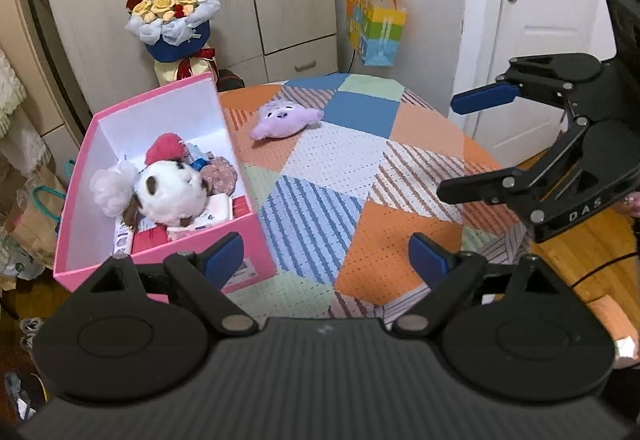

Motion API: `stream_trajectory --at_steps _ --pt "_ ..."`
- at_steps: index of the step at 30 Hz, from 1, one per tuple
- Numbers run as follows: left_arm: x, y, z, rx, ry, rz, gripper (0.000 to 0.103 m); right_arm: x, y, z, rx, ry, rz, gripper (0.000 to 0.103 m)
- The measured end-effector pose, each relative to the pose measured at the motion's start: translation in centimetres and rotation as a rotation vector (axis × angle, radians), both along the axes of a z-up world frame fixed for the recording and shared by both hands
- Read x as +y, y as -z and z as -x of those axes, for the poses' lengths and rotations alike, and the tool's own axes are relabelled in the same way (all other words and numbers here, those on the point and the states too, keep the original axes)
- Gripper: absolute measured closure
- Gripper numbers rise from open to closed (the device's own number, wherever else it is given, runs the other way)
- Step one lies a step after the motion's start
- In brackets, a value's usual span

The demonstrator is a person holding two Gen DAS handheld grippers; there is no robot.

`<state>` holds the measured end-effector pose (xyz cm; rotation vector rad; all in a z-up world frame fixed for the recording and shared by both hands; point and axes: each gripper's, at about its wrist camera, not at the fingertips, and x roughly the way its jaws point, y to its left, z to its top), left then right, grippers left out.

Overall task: Organize soft objects
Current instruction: 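Move the left tool toward the purple plush on the table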

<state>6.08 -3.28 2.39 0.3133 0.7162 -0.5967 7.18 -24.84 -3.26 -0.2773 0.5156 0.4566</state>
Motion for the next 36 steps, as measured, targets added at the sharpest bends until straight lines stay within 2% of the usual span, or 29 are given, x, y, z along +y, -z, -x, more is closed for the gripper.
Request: stream_trajectory --at_steps 3,11,15,22,28,32,36 --pt "-1.4 0.4 -0.6 0.017 0.001 0.007 0.011 -0.9 1.0 -0.2 -0.012 0.014 0.021 0.011" --pt "-4.8 1.6 -3.9 0.023 -0.028 0.14 0.012 -2.8 2.7 -3.1 -0.009 -0.002 -0.03 0.011" --pt "-6.1 2.6 -6.5 0.025 -0.08 0.189 0.013 -3.4 3.1 -5.8 -0.026 -0.013 -0.057 0.011" --pt "-8.2 4.3 -13.0 0.109 -0.145 0.251 0.016 -3.6 4.2 -12.3 -0.016 -0.04 -0.048 0.011" --pt "-9.9 6.0 -17.6 0.151 -0.258 0.313 0.018 -3.9 5.6 -18.4 0.019 -0.077 -0.041 0.011" --pt "-10.1 6.8 -19.9 0.116 -0.368 0.326 0.02 -3.7 6.8 -21.3 0.03 -0.1 -0.048 0.011" --pt "-9.9 8.0 -21.8 0.146 -0.466 0.359 0.024 -3.3 7.9 -23.5 0.046 -0.123 -0.03 0.012"
